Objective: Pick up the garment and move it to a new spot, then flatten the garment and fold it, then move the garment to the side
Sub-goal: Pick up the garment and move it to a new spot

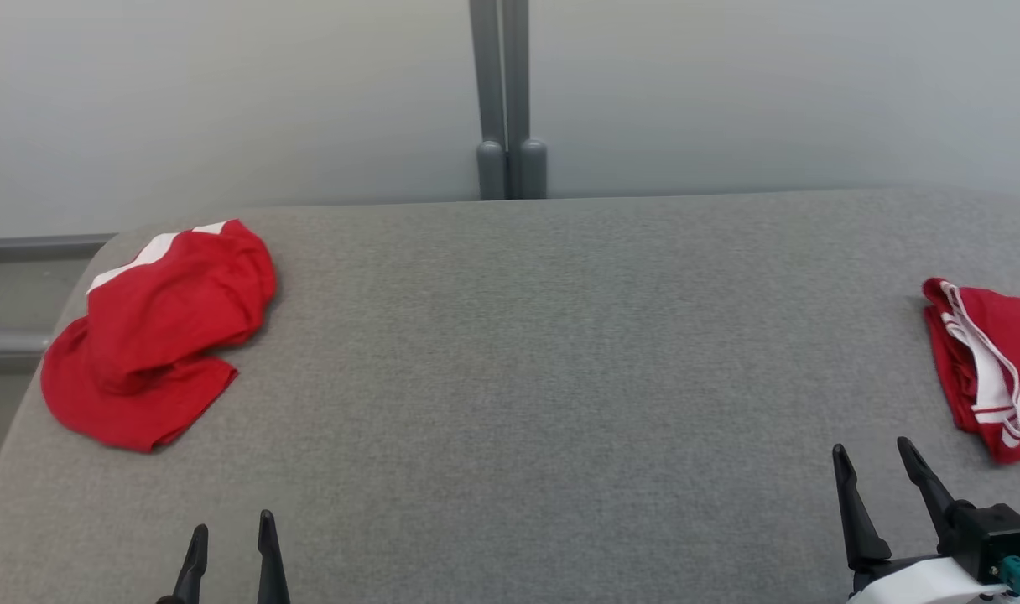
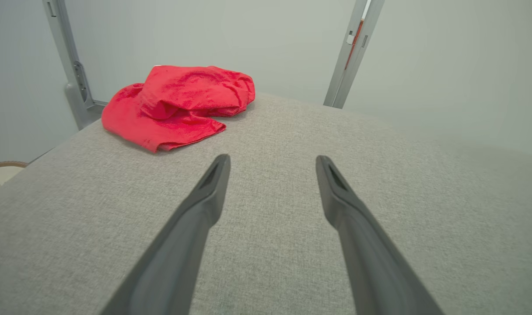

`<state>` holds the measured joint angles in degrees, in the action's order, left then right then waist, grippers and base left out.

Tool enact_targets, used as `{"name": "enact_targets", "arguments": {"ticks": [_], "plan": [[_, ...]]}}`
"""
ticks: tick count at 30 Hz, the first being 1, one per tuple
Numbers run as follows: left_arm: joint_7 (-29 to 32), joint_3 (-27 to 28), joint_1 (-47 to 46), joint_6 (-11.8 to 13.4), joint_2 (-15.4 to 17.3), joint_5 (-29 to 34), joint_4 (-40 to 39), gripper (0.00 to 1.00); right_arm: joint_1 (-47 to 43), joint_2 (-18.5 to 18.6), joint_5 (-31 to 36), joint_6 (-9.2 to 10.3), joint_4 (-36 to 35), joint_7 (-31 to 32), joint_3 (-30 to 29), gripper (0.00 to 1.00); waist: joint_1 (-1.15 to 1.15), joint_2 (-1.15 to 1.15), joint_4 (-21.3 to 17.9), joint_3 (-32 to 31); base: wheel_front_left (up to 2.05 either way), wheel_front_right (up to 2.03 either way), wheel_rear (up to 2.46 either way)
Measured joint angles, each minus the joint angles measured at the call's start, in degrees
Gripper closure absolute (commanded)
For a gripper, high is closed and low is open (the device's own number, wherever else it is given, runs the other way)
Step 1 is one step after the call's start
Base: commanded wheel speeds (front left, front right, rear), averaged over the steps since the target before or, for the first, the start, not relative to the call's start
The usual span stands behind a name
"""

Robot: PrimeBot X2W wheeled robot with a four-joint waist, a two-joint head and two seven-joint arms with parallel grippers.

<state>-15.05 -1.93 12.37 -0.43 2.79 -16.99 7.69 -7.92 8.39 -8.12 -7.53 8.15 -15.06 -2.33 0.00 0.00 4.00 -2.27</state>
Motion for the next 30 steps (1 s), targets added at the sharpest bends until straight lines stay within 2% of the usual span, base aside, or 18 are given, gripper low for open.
{"name": "enact_targets", "arguments": {"ticks": [10,15,21,25,28,30], "plan": [[0.0,2.19,0.89,-1.08,0.03,0.48,-0.04,0.0,1.29,0.68,-0.96,0.0,0.34,0.0,3.0,0.0,0.0,0.0,9.84,-0.14,0.0,0.0,0.0],[0.0,2.7,0.7,-1.38,0.02,0.31,-0.16,0.0,1.38,0.98,-1.18,0.0,0.48,0.0,3.65,0.0,0.0,0.0,12.96,-0.06,0.0,0.0,0.0],[0.0,2.82,-3.36,-2.27,0.03,-3.31,0.07,0.0,1.58,2.43,-1.81,0.0,-0.08,0.0,3.7,0.0,0.0,0.0,13.02,1.55,0.0,0.0,0.0],[0.22,0.09,-11.06,-3.2,0.07,-6.35,3.33,0.0,4.2,5.54,-2.45,0.0,-1.79,0.0,3.21,0.0,0.0,0.0,12.71,4.38,0.0,0.0,0.0],[3.97,-1.68,-19.29,-3.94,0.03,-7.58,6.42,0.0,6.95,8.51,-3.47,0.0,-3.01,0.0,2.53,0.0,0.0,0.0,12.49,7.51,0.0,0.0,0.0],[7.82,-1.97,-25.91,-4.61,0.04,-10.54,8.34,0.0,8.81,10.46,-4.22,0.0,-3.89,0.0,2.23,0.0,0.0,0.0,12.33,10.29,0.0,0.0,0.0]]}}
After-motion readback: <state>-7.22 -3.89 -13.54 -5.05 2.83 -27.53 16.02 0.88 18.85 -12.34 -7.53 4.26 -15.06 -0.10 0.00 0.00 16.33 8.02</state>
